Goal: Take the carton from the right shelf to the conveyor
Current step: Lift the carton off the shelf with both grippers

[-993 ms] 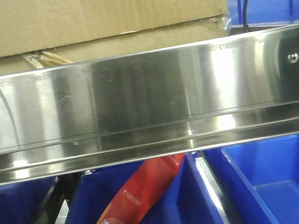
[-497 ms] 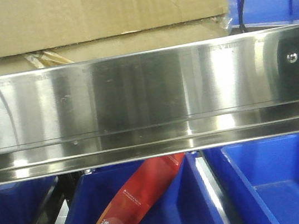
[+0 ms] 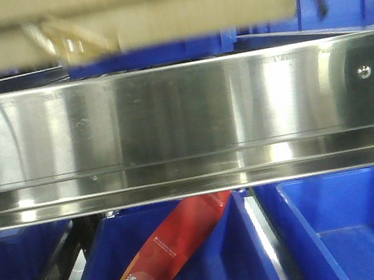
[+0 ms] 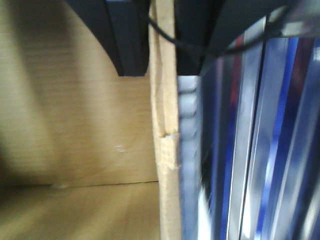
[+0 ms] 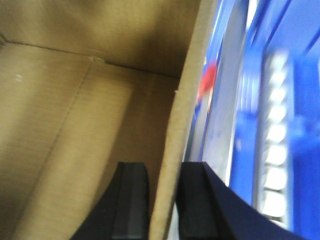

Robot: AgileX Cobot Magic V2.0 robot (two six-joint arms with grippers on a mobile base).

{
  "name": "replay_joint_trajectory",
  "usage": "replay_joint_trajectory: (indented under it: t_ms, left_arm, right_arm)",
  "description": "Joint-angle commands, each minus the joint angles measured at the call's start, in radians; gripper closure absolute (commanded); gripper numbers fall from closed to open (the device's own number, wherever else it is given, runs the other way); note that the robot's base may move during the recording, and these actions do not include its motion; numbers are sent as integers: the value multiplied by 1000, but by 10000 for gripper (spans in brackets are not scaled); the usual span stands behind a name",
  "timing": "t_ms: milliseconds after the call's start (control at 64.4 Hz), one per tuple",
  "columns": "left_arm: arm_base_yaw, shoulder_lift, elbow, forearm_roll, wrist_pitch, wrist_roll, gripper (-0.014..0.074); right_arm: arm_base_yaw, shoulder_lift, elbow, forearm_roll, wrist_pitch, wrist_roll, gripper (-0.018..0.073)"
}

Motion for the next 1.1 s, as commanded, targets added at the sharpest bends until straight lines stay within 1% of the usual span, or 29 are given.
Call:
replay_joint_trajectory:
  t_ms: [0,78,233,388,419,481,590,667,776,1086]
  left_arm:
    - [-22,-72,-2,-3,-20,-2,610]
    - [-47,-127,39,-1,-20,-2,613]
    - [-119,-234,164,6,-20,-2,613]
    - [-171,-323,297,6,-20,-30,613]
    - [-180,-337,319,6,-20,-44,613]
    - [-200,-366,364,5,-20,-46,613]
    - [-233,-399,409,-9,-20,-48,613]
    - [-257,-405,406,-8,-20,-64,613]
    - [-278,-408,387,-8,-20,-64,613]
    - [-280,-408,339,-1,-20,-64,613]
  right_arm:
    - [12,-82,30,-14,-31,0,628]
    - [29,-144,91,-14,-31,0,628]
    - [68,-271,260,-14,-31,0,628]
    - [99,-405,448,-14,-31,0,628]
    - [107,-426,473,-14,-31,3,628]
    - [114,-469,514,-14,-31,3,628]
    - [116,-517,538,-13,-31,3,628]
    - [116,-540,538,-13,-31,3,628]
    - [116,-562,536,-13,-48,3,628]
    - [116,-573,534,-12,-65,3,628]
